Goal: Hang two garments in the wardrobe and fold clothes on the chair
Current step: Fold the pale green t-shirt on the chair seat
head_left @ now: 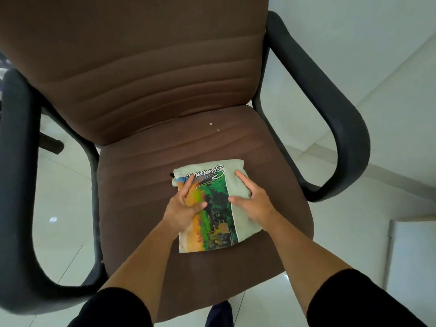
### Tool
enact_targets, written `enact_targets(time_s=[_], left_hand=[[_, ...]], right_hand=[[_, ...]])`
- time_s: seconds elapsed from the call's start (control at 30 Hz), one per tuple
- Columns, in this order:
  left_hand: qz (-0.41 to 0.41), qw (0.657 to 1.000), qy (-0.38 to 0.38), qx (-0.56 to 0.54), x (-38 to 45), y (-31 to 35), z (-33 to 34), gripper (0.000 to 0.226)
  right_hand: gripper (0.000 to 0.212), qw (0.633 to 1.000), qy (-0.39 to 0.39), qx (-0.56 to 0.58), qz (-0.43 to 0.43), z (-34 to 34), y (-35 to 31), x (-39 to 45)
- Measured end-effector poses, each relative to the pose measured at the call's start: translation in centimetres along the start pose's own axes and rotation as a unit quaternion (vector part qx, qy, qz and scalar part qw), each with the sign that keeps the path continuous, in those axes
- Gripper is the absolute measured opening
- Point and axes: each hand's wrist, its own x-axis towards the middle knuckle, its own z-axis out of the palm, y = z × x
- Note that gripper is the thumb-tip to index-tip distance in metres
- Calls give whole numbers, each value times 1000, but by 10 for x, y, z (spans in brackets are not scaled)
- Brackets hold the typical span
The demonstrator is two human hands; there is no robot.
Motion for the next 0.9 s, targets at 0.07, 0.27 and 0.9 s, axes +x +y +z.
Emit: enact_targets(time_s=[0.07,0.27,0.9], left_hand=[[-5,1000,-12,-13,-6,7,-1,84],[34,997,-64,9,-35,53,-2,81],[222,960,-143,95,-339,143,43,80]], right_hand=[[71,999,-2,40,19,-5,-3,-10],[69,995,40,90,19,-28,-18,-57],[71,954,219,176,-103,-82,-31,-411]])
